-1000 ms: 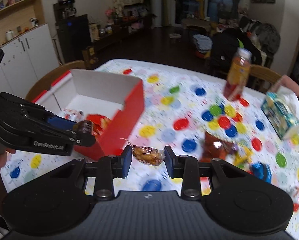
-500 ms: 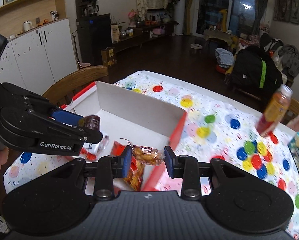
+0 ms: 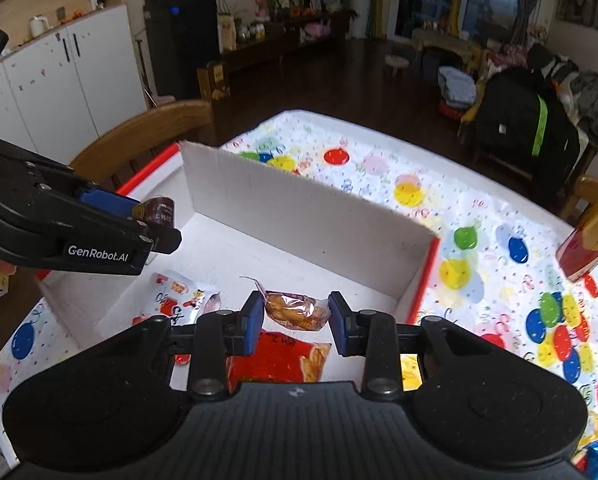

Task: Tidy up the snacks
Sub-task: 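Carry the brown candy with the left tool while the right tool carries the wrapped candy to the box, then open both tools to drop the candies in the box and withdraw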

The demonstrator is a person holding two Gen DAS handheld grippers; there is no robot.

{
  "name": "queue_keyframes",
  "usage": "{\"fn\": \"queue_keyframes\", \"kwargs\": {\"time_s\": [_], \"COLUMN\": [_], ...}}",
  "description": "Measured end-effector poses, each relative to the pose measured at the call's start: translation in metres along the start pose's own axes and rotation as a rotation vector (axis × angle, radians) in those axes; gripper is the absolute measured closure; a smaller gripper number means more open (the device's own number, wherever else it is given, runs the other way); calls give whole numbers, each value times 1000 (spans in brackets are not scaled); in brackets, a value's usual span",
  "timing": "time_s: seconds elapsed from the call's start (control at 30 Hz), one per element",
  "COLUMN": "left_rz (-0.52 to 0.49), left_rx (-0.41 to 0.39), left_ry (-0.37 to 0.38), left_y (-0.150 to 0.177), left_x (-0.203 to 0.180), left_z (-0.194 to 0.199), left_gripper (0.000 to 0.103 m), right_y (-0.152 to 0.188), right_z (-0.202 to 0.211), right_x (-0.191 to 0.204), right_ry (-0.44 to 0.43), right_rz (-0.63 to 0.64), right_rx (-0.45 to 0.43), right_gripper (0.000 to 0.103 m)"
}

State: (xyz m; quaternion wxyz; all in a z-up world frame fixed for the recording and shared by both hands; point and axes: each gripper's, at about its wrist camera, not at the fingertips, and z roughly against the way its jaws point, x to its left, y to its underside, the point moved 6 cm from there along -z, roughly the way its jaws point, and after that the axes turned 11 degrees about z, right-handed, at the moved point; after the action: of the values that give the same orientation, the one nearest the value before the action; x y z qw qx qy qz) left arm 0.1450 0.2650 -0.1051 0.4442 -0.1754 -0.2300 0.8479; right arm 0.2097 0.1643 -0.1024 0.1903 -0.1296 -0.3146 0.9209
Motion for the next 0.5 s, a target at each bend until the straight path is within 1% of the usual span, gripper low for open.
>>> {"fn": "queue_keyframes", "kwargs": {"time_s": [0.1, 0.23, 0.5], "left_rz": [-7, -17, -18], "left_rx": [15, 52, 134], "left_ry": [-15, -13, -16], "left_y": [-4, -6, -1], "left_x": [4, 2, 1], "left_z": [-14, -34, -67], "left_gripper": [64, 64, 64], "right_y": [-1, 0, 6], "right_z": [-18, -36, -55], "right_x": [0, 1, 1], "right_ry": [1, 11, 19], "right_rz": [-9, -13, -26], "right_rx": [36, 79, 136], "right_gripper": [69, 69, 68]}}
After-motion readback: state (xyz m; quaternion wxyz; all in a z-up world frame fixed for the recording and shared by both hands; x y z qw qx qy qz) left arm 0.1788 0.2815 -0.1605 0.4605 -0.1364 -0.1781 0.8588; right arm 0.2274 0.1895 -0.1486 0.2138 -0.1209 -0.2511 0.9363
